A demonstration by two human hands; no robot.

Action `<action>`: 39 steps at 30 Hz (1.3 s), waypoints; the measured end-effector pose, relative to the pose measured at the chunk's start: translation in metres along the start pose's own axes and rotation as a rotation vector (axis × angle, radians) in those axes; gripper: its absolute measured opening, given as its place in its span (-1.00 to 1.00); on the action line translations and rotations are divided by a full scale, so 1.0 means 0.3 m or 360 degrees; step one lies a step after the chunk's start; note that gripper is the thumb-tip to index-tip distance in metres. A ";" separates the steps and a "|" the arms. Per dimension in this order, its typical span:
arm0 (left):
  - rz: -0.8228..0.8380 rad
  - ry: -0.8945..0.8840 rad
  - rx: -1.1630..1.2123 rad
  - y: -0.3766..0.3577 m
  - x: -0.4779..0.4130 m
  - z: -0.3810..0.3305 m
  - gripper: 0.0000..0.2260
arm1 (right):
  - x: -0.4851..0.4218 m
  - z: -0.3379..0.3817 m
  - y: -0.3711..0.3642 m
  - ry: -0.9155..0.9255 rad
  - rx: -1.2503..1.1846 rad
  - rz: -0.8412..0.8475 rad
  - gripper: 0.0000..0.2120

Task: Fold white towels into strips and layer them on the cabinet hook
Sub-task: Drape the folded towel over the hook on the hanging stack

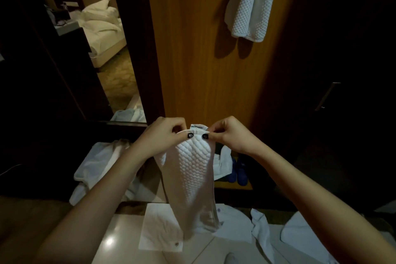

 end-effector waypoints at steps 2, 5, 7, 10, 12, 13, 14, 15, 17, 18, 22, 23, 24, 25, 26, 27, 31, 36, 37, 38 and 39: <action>0.0060 0.0034 -0.0070 0.013 0.001 0.013 -0.77 | -0.001 0.004 0.017 -0.0005 0.0042 -0.0037 -0.87; 0.0160 -0.0036 -0.0013 0.031 0.015 0.049 -0.97 | -0.011 0.010 0.046 -0.0009 0.0116 -0.0117 -0.85; 0.0135 -0.0092 0.0143 0.039 0.040 0.071 -0.78 | -0.018 0.013 0.070 -0.0002 0.0131 -0.0171 -0.86; 0.0038 -0.0075 0.0301 0.034 0.061 0.092 -0.76 | -0.018 0.017 0.090 0.0000 0.0117 -0.0184 -0.89; -0.0055 -0.0091 0.0337 0.025 0.059 0.089 -0.80 | -0.018 0.020 0.094 0.0007 0.0164 -0.0176 -0.89; -0.0126 -0.0122 0.0340 0.021 0.060 0.083 -0.82 | -0.017 0.020 0.099 0.0012 0.0191 -0.0189 -0.89; -0.0192 -0.0158 0.0343 0.018 0.063 0.073 -0.85 | -0.015 0.022 0.108 0.0022 0.0216 -0.0216 -0.89; -0.0237 -0.0208 0.0357 0.015 0.067 0.063 -0.87 | -0.014 0.024 0.122 0.0037 0.0237 -0.0250 -0.89; -0.0236 -0.0298 0.0373 0.009 0.074 0.041 -0.86 | -0.009 0.030 0.154 0.0065 0.0272 -0.0301 -0.89; -0.0205 -0.0315 0.0357 0.011 0.074 0.030 -0.84 | -0.007 0.032 0.170 0.0071 0.0289 -0.0303 -0.90; -0.0049 -0.0276 0.0214 0.025 0.047 0.001 -0.84 | 0.006 0.030 0.202 0.0070 0.0328 -0.0260 -0.89; -0.0041 -0.0249 0.0202 0.026 0.041 -0.001 -0.86 | 0.010 0.026 0.207 0.0063 0.0317 -0.0262 -0.88; -0.0049 -0.0223 0.0200 0.028 0.036 -0.002 -0.86 | 0.015 0.022 0.211 0.0053 0.0304 -0.0268 -0.89; -0.0067 -0.0213 0.0195 0.029 0.034 -0.002 -0.85 | 0.020 0.019 0.214 0.0048 0.0296 -0.0274 -0.88; -0.0086 -0.0218 0.0175 0.030 0.034 -0.004 -0.83 | 0.025 0.018 0.216 0.0050 0.0292 -0.0278 -0.88; -0.0097 -0.0230 0.0134 0.032 0.032 -0.004 -0.82 | 0.028 0.017 0.219 0.0055 0.0290 -0.0281 -0.87; -0.0131 -0.0179 -0.0365 0.062 -0.012 0.023 -0.66 | 0.032 0.021 0.232 0.0067 0.0302 -0.0247 -0.88; 0.0022 -0.0022 -0.0622 0.123 -0.063 0.086 -0.70 | 0.023 0.018 0.233 0.0123 0.0562 -0.0124 -0.89; 0.0094 -0.0018 -0.0499 0.126 -0.064 0.097 -0.69 | 0.024 0.013 0.244 0.0114 0.0576 -0.0146 -0.89; 0.0162 -0.0017 -0.0304 0.124 -0.062 0.104 -0.66 | 0.025 0.006 0.258 0.0096 0.0559 -0.0182 -0.89; 0.0206 -0.0004 -0.0124 0.119 -0.057 0.108 -0.65 | 0.027 -0.003 0.273 0.0073 0.0535 -0.0217 -0.89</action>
Point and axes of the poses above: each hand's wrist, its own x-axis away from the middle knuckle, its own y-axis out of the back of the hand, z = x × y, the point moved 3 cm from there along -x, towards the middle knuckle, and after that the axes turned 13 degrees about y, right-handed, at the moved point
